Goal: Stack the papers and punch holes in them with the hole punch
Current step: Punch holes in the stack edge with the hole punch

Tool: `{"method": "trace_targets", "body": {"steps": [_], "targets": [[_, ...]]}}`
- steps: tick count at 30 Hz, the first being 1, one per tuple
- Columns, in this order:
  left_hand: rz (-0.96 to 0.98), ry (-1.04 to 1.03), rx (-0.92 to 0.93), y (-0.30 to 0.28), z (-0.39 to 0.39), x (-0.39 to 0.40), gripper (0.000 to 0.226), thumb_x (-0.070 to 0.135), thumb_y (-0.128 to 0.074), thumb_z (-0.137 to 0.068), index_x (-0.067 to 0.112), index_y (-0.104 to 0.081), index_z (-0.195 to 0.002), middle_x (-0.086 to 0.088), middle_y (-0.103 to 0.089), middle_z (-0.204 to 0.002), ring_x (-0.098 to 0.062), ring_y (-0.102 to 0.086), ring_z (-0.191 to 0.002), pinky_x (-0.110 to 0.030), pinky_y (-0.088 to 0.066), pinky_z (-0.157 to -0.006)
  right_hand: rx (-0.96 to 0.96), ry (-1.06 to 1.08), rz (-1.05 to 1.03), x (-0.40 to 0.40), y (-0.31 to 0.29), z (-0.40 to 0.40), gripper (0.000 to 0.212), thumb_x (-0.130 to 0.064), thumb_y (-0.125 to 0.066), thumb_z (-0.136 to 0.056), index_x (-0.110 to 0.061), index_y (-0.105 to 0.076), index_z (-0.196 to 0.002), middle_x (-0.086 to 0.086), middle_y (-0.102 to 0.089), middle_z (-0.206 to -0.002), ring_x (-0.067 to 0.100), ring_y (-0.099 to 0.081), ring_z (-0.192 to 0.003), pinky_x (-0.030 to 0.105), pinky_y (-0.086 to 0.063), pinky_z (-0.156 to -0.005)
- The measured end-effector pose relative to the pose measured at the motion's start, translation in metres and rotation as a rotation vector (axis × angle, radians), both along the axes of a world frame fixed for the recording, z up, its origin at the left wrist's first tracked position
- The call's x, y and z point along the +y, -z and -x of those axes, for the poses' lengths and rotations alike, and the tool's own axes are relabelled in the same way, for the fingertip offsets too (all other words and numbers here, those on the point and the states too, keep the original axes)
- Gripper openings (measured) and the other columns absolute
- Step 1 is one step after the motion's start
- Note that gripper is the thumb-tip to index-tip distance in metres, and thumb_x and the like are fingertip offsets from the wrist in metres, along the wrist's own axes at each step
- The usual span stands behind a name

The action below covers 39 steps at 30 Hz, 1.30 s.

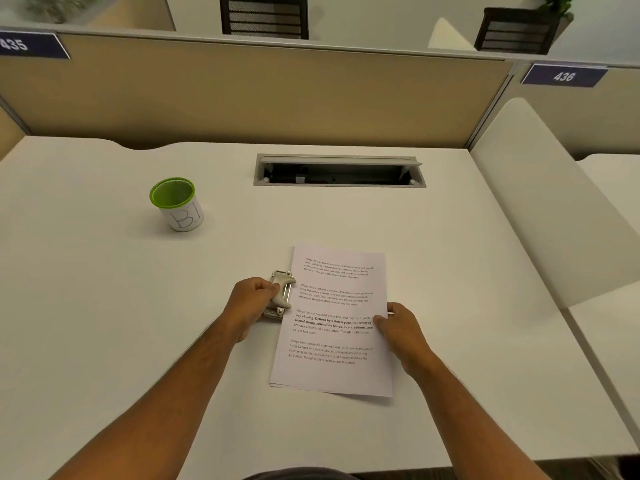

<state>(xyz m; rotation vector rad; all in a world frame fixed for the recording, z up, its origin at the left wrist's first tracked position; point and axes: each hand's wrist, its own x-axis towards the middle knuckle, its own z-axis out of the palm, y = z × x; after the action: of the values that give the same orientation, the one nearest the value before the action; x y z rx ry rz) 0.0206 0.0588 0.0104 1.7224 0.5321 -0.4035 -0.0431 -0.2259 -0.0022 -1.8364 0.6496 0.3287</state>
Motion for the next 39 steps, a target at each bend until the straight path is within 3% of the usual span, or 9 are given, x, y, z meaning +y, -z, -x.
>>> {"method": "trace_targets", "body": {"steps": [4,7,10,14,18,22,25,30,39], "targets": [[-0.012,-0.001,-0.008,0.0,0.0,-0.002,0.018,0.017,-0.065,-0.091,0.012,-0.067,-0.075,-0.004,-0.073,-0.071,-0.017,-0.067,-0.065,-0.037,-0.058,-0.072,-0.011,-0.014,0.009,0.0,0.003,0.001,0.024,-0.011,-0.056,-0.098,-0.013,-0.056,-0.121,0.004,-0.068,-0.116,0.023,-0.07,-0.098,0.043,-0.06,-0.086],[-0.003,0.003,-0.005,-0.002,0.001,-0.004,0.016,0.016,-0.065,-0.091,0.01,-0.067,-0.077,-0.01,-0.072,-0.079,-0.028,-0.071,-0.076,-0.049,-0.062,-0.078,-0.009,-0.032,0.008,0.004,0.004,0.002,0.023,-0.01,-0.056,-0.097,-0.015,-0.056,-0.119,0.002,-0.069,-0.114,0.021,-0.07,-0.096,0.038,-0.06,-0.08],[-0.002,0.009,-0.002,-0.003,0.001,-0.006,0.016,0.016,-0.065,-0.092,0.009,-0.067,-0.078,-0.009,-0.074,-0.074,-0.028,-0.073,-0.073,-0.051,-0.063,-0.075,-0.019,-0.031,-0.012,0.007,0.004,0.002,0.022,-0.011,-0.058,-0.097,-0.015,-0.056,-0.118,0.002,-0.069,-0.113,0.02,-0.071,-0.094,0.034,-0.06,-0.075],[-0.005,0.019,-0.009,-0.001,0.001,-0.005,0.017,0.016,-0.066,-0.092,0.009,-0.067,-0.077,-0.002,-0.073,-0.064,-0.02,-0.071,-0.064,-0.05,-0.063,-0.073,-0.029,-0.026,0.008,0.008,0.004,0.0,0.023,-0.008,-0.057,-0.096,-0.016,-0.056,-0.117,0.002,-0.069,-0.112,0.023,-0.072,-0.094,0.044,-0.062,-0.083],[0.017,0.018,-0.002,0.001,0.002,-0.003,0.015,0.016,-0.067,-0.092,0.007,-0.068,-0.08,-0.014,-0.072,-0.083,-0.031,-0.073,-0.075,-0.056,-0.061,-0.075,-0.056,0.001,0.009,0.007,0.003,0.0,0.022,-0.008,-0.057,-0.097,-0.019,-0.056,-0.116,0.002,-0.069,-0.112,0.021,-0.073,-0.09,0.039,-0.063,-0.075],[0.046,0.012,0.017,0.003,0.002,0.0,0.016,0.018,-0.067,-0.092,0.007,-0.068,-0.081,-0.026,-0.072,-0.099,-0.043,-0.072,-0.093,-0.059,-0.059,-0.08,-0.082,0.029,-0.04,0.007,0.003,0.001,0.022,-0.005,-0.057,-0.097,-0.018,-0.056,-0.115,0.002,-0.071,-0.113,0.022,-0.074,-0.092,0.04,-0.064,-0.077],[0.082,0.008,0.03,0.006,0.002,0.002,0.016,0.018,-0.067,-0.093,0.007,-0.068,-0.08,-0.026,-0.072,-0.098,-0.043,-0.073,-0.09,-0.058,-0.06,-0.077,-0.092,0.014,-0.059,0.008,0.001,0.002,0.022,-0.005,-0.057,-0.098,-0.018,-0.056,-0.116,0.001,-0.071,-0.114,0.021,-0.074,-0.094,0.035,-0.063,-0.074],[0.119,0.018,0.024,0.009,0.002,0.004,0.016,0.018,-0.067,-0.093,0.007,-0.068,-0.081,-0.022,-0.072,-0.093,-0.028,-0.074,-0.069,-0.041,-0.062,-0.064,-0.113,0.006,-0.072,0.008,-0.001,0.003,0.022,-0.003,-0.057,-0.099,-0.019,-0.058,-0.113,0.001,-0.073,-0.112,0.02,-0.074,-0.094,0.037,-0.063,-0.077],[0.162,0.026,0.03,0.012,0.005,0.006,0.017,0.019,-0.065,-0.095,0.004,-0.067,-0.089,-0.027,-0.071,-0.106,-0.04,-0.073,-0.095,-0.05,-0.062,-0.079,-0.146,0.015,-0.073,0.007,-0.001,0.003,0.024,-0.004,-0.057,-0.098,-0.027,-0.058,-0.106,-0.001,-0.073,-0.111,0.02,-0.075,-0.093,0.046,-0.063,-0.084]]}}
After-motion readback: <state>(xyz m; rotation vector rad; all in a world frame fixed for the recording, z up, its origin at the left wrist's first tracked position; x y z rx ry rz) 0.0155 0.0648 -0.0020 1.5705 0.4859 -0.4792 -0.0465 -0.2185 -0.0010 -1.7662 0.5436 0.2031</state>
